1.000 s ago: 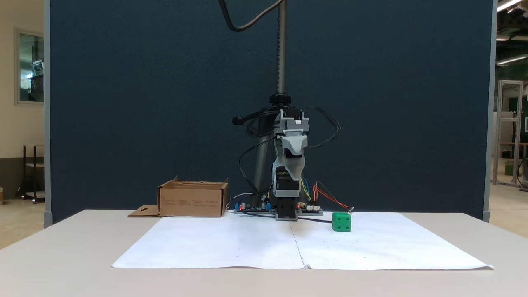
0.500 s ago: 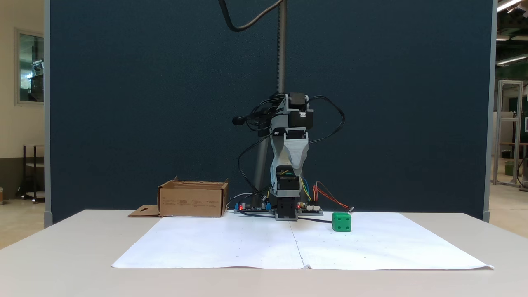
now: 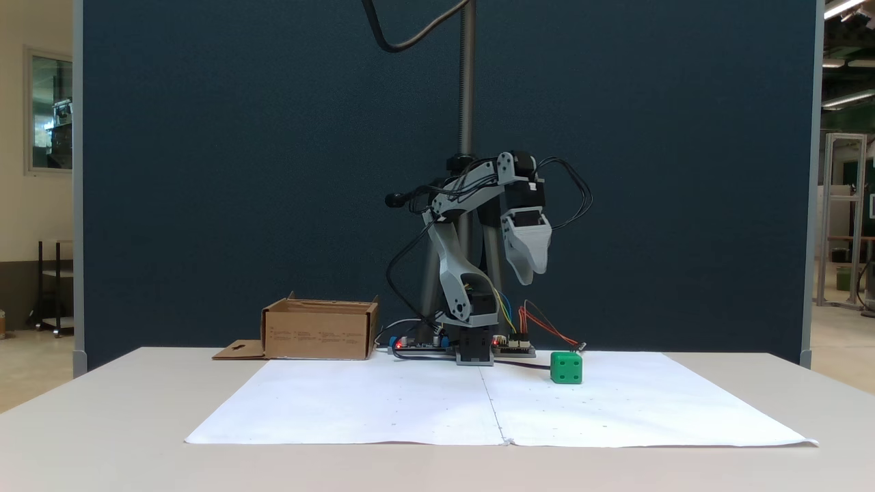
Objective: Grasp a green dice and put it in the bin.
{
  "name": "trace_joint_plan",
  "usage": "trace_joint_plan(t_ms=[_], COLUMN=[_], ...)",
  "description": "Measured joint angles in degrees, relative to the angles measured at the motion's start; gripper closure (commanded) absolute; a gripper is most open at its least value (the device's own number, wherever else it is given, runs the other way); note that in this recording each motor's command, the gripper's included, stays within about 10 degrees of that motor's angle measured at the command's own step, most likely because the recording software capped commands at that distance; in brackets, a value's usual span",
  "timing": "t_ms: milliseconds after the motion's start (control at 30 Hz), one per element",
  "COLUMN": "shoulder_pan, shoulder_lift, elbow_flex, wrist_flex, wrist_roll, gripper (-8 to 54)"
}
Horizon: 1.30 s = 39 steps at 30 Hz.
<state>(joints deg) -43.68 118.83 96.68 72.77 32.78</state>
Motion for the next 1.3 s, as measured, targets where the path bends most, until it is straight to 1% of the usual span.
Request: trace_joint_plan(t_ms=[200,367,567,1067,1300], shoulder_pan=[-5.8,-7.8,-8.3,-11.8,-12.3], shoulder_lift=[0.0,0.1,0.0,-1.0,-3.2], elbow_flex=[0.0,0.0,0.0,0.4,0.3], wrist_flex=[0.0,0.0,0.0,-0.1,-0.8], wrist_roll=[0.4,0.5,0.8,23.4,25.1], gripper=[2.6,1.3,1.5,2.5,2.3])
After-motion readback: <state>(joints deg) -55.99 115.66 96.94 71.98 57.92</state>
